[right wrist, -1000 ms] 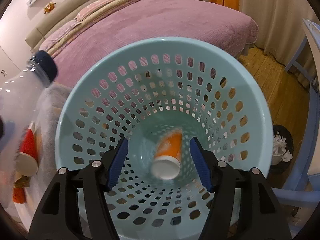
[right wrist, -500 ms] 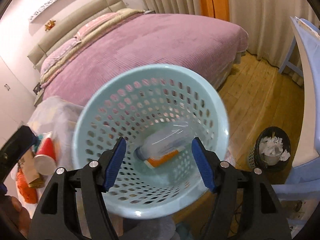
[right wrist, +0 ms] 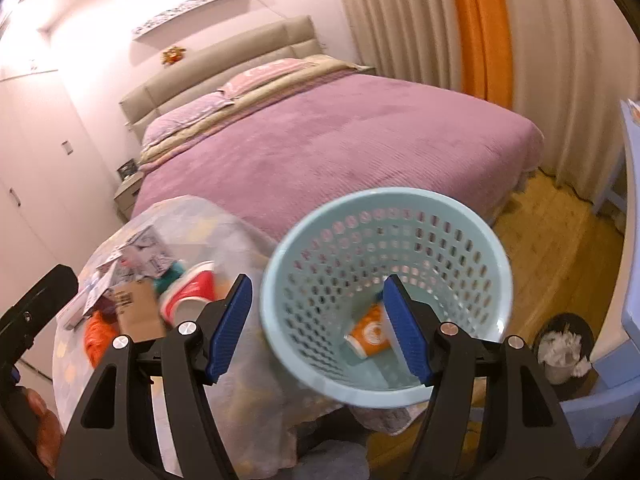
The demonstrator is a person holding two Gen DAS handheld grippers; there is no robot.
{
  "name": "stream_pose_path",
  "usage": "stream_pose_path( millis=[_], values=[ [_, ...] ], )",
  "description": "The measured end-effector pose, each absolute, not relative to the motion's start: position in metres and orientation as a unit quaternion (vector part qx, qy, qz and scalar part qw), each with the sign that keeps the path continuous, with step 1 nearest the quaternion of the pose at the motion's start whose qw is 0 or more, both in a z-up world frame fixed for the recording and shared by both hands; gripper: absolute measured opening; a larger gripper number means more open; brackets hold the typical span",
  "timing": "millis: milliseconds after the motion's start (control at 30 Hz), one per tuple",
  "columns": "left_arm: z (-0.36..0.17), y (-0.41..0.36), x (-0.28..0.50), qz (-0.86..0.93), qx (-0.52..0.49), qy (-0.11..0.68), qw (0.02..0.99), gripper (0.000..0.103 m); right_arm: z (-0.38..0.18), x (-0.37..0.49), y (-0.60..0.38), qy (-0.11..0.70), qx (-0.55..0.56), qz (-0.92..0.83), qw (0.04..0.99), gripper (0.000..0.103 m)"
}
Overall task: Collect trash
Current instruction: 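Grasp the orange plastic bag with the left tool while the right tool grasps the brown paper sleeve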
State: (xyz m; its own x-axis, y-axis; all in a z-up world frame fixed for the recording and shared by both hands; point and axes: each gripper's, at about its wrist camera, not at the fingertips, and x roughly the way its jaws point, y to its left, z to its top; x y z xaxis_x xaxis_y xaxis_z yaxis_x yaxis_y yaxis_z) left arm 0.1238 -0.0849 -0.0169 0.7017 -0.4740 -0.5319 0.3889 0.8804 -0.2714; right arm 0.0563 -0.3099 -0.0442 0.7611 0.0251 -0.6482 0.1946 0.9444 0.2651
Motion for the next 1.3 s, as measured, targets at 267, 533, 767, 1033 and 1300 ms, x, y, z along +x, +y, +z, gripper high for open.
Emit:
stream_pose_path(
  millis=[267,533,767,1033,1300],
  values=[
    [-0.026,0.0,0.115,-0.121,-0.104,0.318,0.935,0.086,-0.037,0.061,-0.259,0.334,0.129,0.004,0.934,0.065],
    [-0.06,0.068,0.13,-0.064,-0.169,0.361,0.915,0.086,-0.044,0.07,-0.206,0.345,0.088,0.051,0.933,0.065],
    [-0.097,0.082,0.138,-0.07,-0.212,0.395,0.891,0.086,-0.06,0.076,-0.163,0.363,0.066,0.079,0.926,0.065],
    [-0.118,0.075,0.158,-0.076,-0.218,0.423,0.876,0.086,-0.071,0.081,-0.141,0.373,0.054,0.086,0.922,0.065],
    [-0.129,0.068,0.166,-0.083,-0.211,0.437,0.87,0.076,-0.073,0.092,-0.136,0.377,0.045,0.083,0.922,0.065]
  ],
)
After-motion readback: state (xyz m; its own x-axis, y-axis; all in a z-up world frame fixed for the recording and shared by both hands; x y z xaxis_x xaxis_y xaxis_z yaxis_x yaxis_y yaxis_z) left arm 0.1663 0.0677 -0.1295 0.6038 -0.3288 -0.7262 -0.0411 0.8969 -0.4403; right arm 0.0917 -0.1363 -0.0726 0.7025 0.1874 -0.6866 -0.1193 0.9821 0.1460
